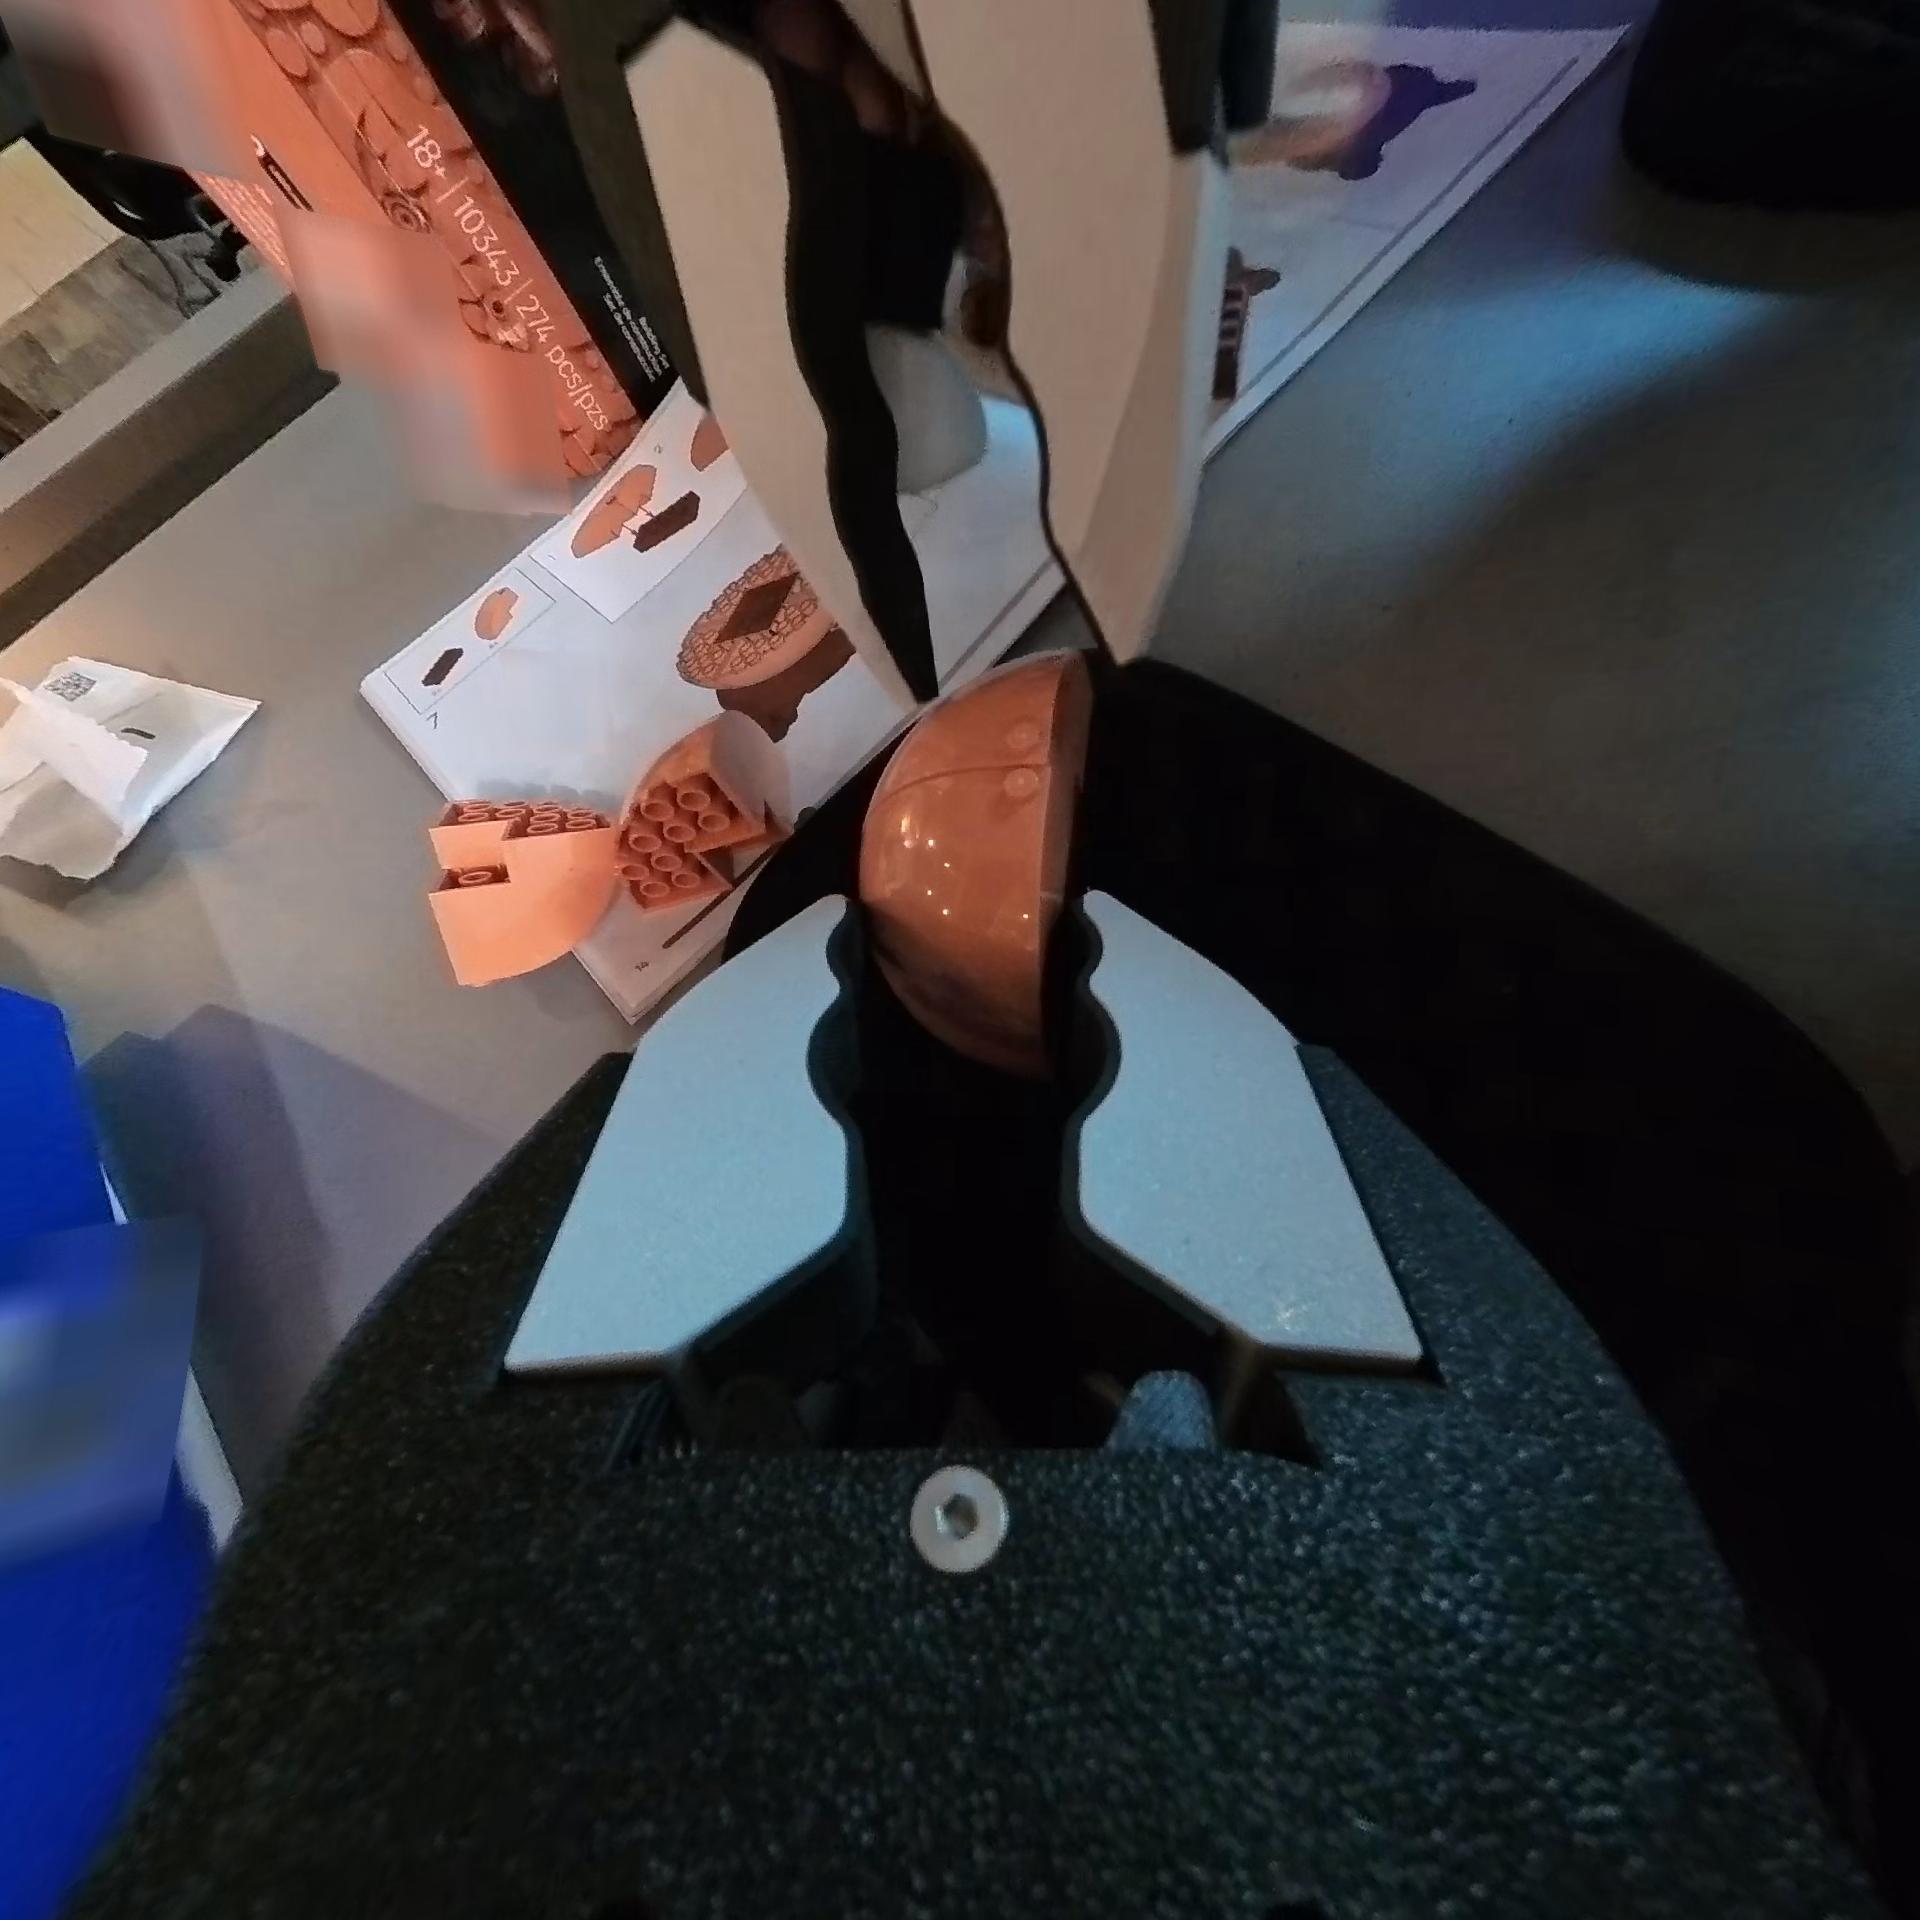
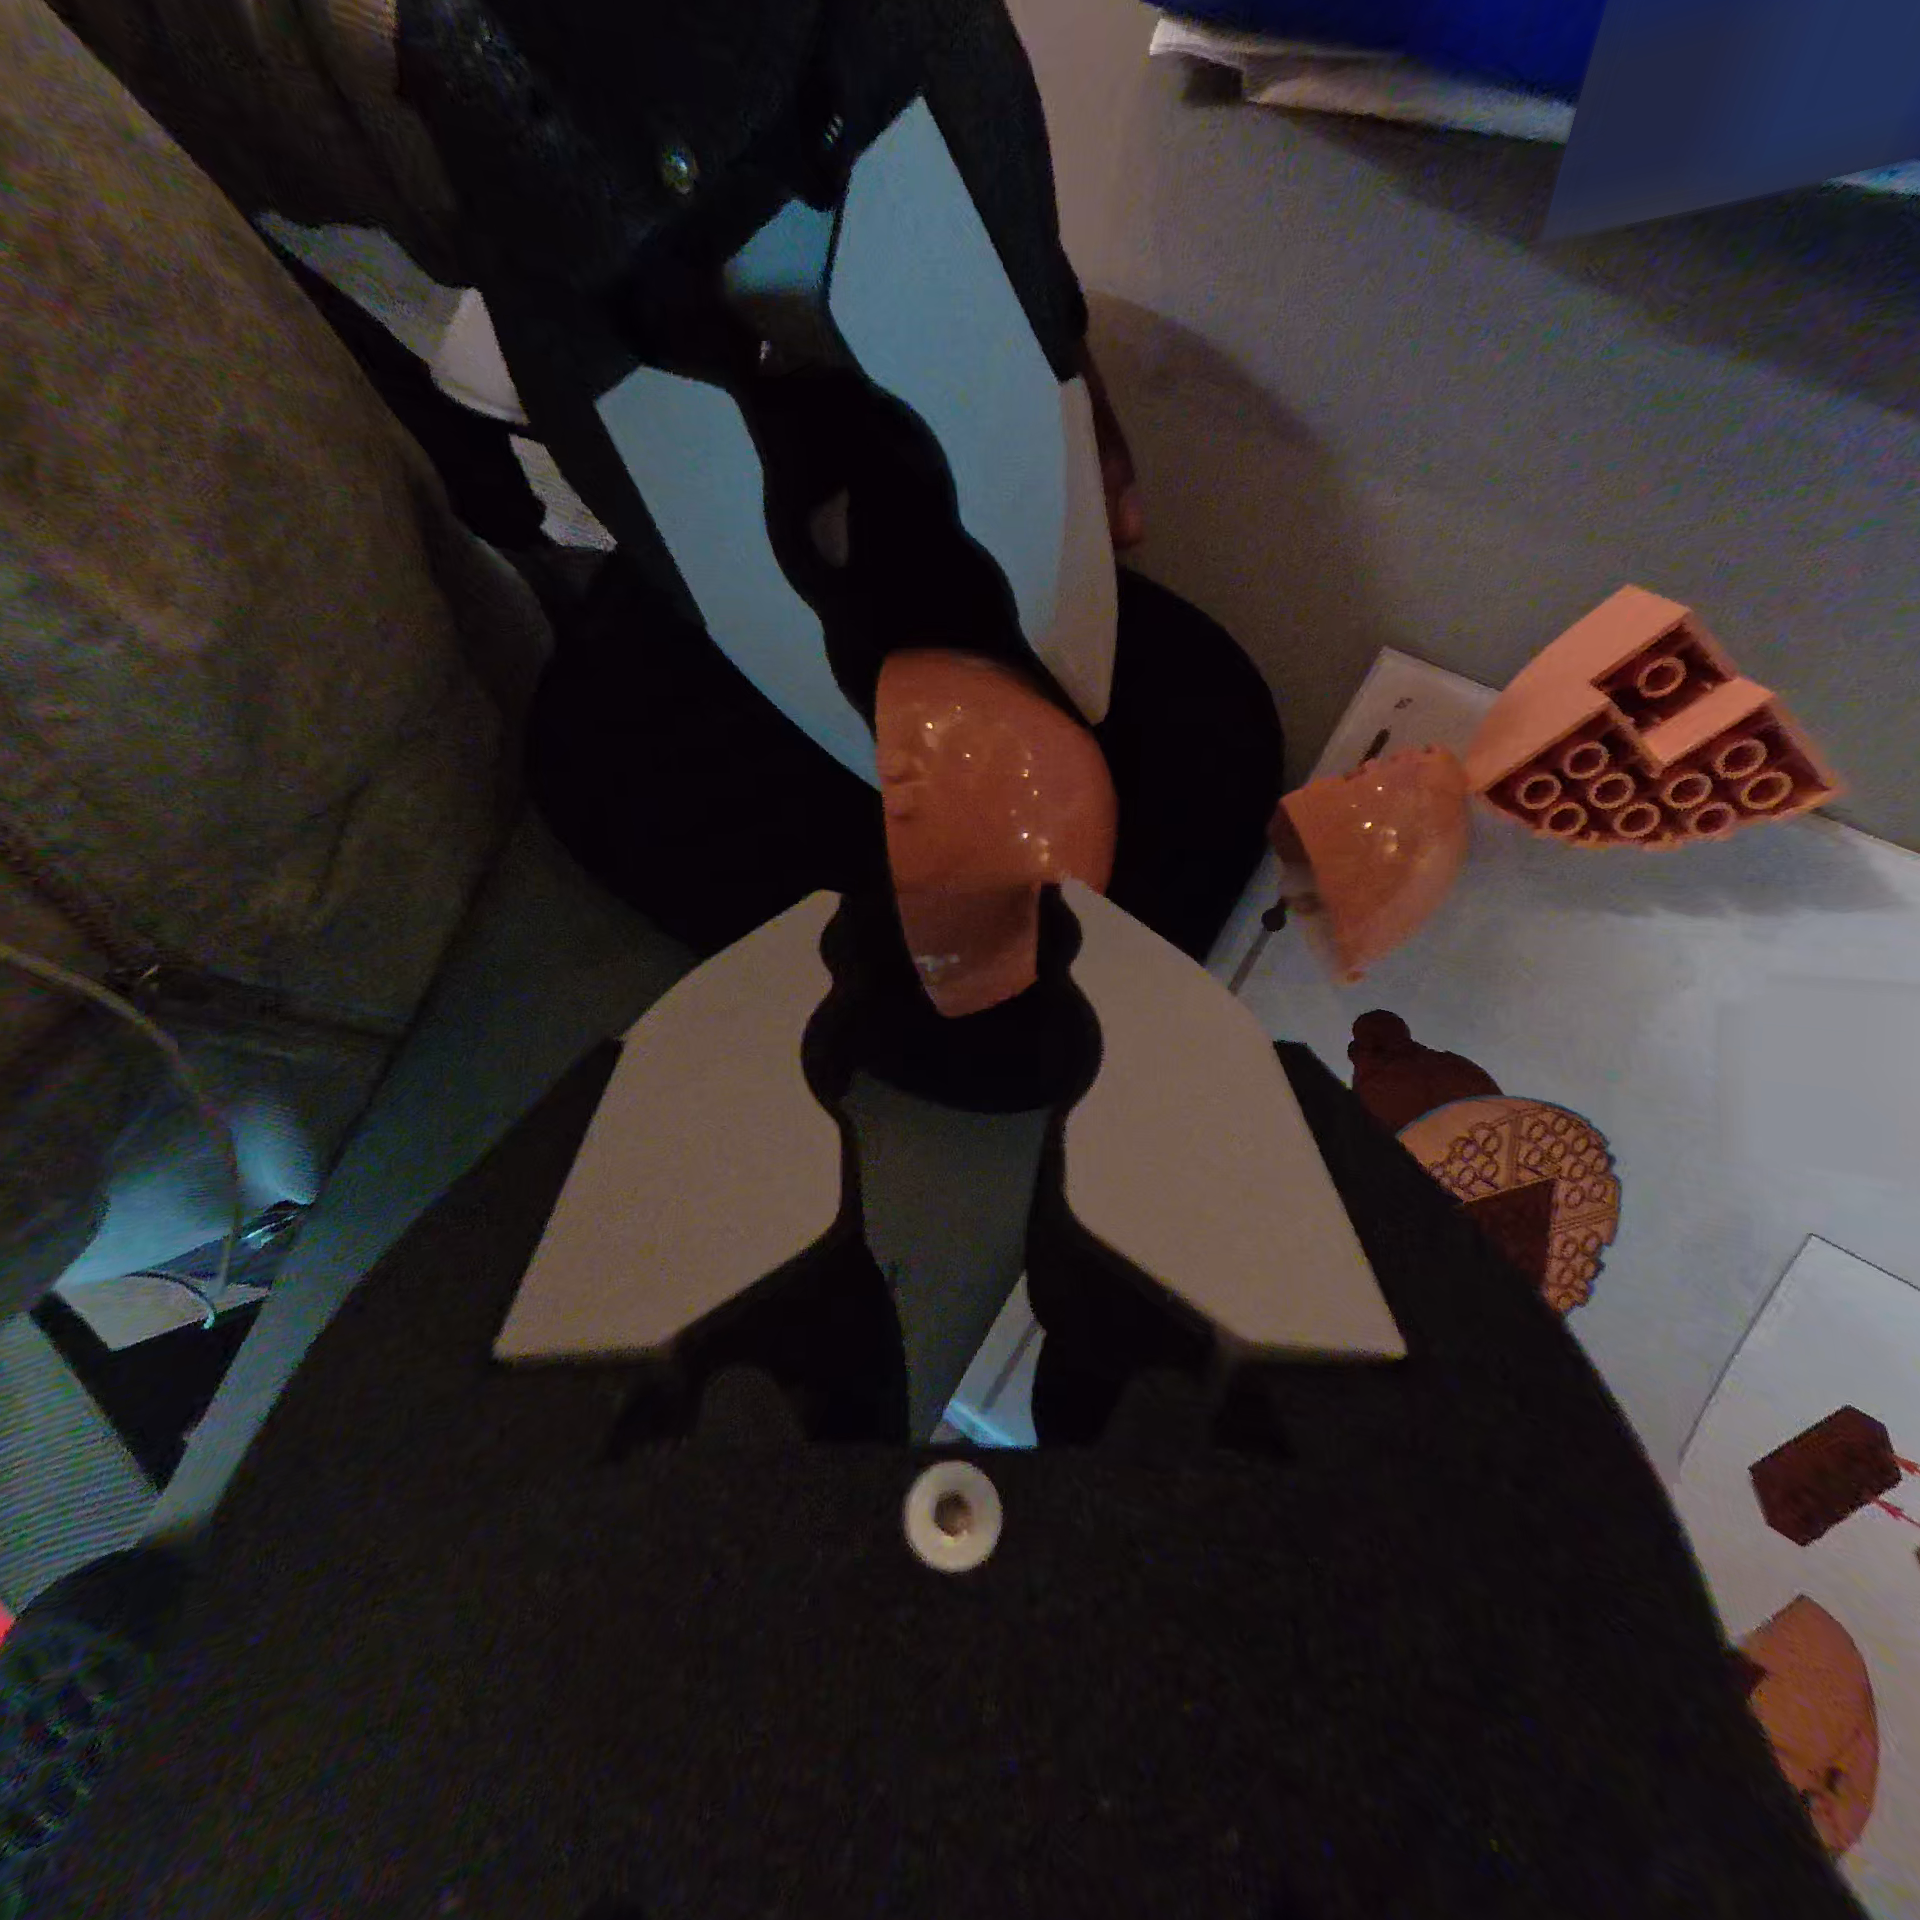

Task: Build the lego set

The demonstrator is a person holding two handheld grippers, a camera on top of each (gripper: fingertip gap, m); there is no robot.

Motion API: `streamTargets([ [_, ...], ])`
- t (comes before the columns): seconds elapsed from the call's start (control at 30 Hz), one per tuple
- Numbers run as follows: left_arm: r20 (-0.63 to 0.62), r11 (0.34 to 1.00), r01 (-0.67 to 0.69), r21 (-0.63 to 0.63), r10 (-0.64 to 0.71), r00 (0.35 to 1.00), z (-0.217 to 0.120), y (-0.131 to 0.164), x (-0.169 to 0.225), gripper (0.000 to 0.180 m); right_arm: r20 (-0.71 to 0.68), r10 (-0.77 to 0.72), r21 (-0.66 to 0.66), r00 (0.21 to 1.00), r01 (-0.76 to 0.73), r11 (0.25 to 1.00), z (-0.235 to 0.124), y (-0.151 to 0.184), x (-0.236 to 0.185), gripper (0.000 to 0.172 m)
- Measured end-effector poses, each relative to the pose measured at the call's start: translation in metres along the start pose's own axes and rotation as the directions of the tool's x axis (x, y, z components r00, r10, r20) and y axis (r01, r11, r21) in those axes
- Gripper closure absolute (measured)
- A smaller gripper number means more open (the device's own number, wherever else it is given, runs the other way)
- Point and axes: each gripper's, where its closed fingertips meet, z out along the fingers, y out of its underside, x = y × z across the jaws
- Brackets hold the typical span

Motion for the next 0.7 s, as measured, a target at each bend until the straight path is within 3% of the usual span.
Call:
streamTargets([
  [0.07,0.002,1.0,-0.002,0.0,0.002,1.0,0.0,0.0,0.0,0.143,-0.015,-0.02,0.032,1.0,0.02,0.999,-0.007,-0.008,0.001,0.145],
  [0.13,0.003,1.0,-0.004,0.0,0.004,1.0,0.0,0.0,0.0,0.143,-0.038,-0.056,0.06,0.998,0.058,0.996,-0.011,-0.016,0.004,0.163],
  [0.2,0.004,1.0,-0.005,0.0,0.005,1.0,0.0,0.0,0.0,0.143,-0.064,-0.095,0.015,0.993,0.096,0.995,-0.008,-0.015,0.006,0.169],
  [0.47,0.001,1.0,-0.007,-0.006,0.007,1.0,0.0,0.001,0.0,0.144,-0.067,-0.115,-0.107,0.991,0.107,0.988,0.005,-0.012,0.002,0.172],
  [0.7,0.013,0.999,-0.035,-0.013,0.035,0.999,0.001,0.001,0.001,0.144,-0.094,-0.131,-0.053,0.987,0.127,0.991,0.015,-0.019,-0.004,0.172],
])
